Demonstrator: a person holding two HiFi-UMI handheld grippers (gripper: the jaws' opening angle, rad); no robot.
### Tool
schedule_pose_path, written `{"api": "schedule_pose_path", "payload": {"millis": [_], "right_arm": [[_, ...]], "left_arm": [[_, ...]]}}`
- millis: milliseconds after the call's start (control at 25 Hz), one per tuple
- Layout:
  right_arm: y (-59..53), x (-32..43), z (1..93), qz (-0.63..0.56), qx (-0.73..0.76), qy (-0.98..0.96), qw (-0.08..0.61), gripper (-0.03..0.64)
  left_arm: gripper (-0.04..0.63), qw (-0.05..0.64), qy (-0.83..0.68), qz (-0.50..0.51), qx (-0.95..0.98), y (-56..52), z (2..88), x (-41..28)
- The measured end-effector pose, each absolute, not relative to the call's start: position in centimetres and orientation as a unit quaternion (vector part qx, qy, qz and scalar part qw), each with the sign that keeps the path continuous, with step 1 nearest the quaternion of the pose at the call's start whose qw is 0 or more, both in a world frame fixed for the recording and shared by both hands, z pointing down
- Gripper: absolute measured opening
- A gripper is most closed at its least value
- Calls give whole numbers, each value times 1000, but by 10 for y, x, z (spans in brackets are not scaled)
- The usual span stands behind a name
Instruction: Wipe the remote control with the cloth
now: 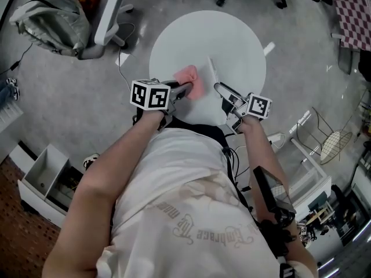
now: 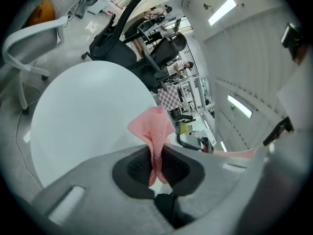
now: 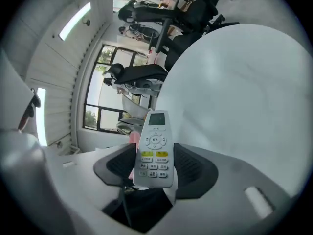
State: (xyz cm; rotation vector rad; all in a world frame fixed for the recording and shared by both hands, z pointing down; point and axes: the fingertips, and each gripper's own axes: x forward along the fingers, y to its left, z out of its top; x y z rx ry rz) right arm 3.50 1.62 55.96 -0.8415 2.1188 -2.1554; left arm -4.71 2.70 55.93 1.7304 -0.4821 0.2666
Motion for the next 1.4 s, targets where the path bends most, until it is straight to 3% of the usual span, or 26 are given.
{"api": "schedule_pose_path", "payload": {"millis": [440, 1400], "right_arm": [[-15, 12, 495, -671, -181, 699, 167, 253], [8, -5, 499, -659, -128, 739, 58, 252]], "left_arm": [[21, 699, -99, -34, 708, 20, 506, -7], [21, 641, -172, -56, 746, -71, 498, -35]]}}
